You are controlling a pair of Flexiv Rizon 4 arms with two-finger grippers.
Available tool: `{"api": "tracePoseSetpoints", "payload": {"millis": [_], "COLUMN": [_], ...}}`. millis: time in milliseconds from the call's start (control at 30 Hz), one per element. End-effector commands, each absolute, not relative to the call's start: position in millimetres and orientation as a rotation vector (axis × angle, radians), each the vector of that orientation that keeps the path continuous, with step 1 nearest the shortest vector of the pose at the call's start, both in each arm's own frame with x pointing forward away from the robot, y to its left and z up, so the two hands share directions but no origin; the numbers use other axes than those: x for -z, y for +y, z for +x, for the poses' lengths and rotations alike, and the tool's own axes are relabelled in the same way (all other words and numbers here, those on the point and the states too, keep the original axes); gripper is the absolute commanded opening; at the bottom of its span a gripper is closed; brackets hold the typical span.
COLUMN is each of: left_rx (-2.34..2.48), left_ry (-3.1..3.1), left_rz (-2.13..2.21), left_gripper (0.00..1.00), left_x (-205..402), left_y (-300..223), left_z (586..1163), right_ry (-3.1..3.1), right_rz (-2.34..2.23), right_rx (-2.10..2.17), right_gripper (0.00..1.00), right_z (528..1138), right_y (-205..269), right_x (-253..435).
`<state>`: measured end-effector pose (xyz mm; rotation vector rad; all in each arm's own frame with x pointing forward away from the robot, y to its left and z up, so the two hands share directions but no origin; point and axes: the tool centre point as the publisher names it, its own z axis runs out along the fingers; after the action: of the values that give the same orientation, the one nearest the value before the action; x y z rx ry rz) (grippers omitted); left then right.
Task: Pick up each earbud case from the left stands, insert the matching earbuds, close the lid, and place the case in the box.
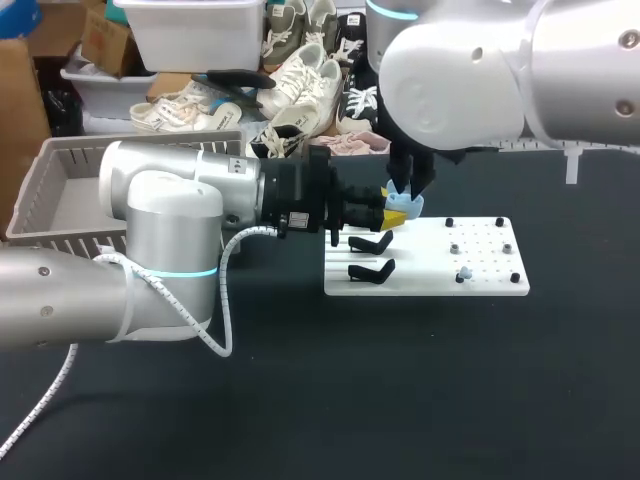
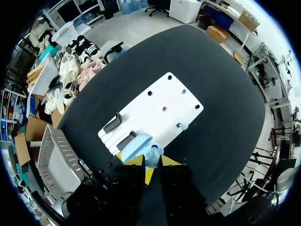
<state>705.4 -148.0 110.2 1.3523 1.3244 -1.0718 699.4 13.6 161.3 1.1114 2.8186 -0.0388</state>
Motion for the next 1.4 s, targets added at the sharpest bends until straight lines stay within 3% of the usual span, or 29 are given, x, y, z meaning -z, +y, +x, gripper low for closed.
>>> {"api": "tracePoseSetpoints", "payload": {"millis": [33, 1400], "left_rx": [1.072, 1.072], "left_ry": [1.322, 1.322], "left_rz": [1.350, 1.350], "left_gripper": [0.00, 0.00], "left_x": [-110.1, -110.1], "left_y": [-147.9, -147.9], "left_z": [705.1, 705.1], "right_ry": [2.813, 2.821], "right_rz": [1.116, 1.125], "right_rx": [0.036, 0.030], "right_gripper": [0.00, 0.00], "right_z": [698.6, 701.6], "right_y": [13.1, 12.1], "right_x": [-160.4, -157.2]}}
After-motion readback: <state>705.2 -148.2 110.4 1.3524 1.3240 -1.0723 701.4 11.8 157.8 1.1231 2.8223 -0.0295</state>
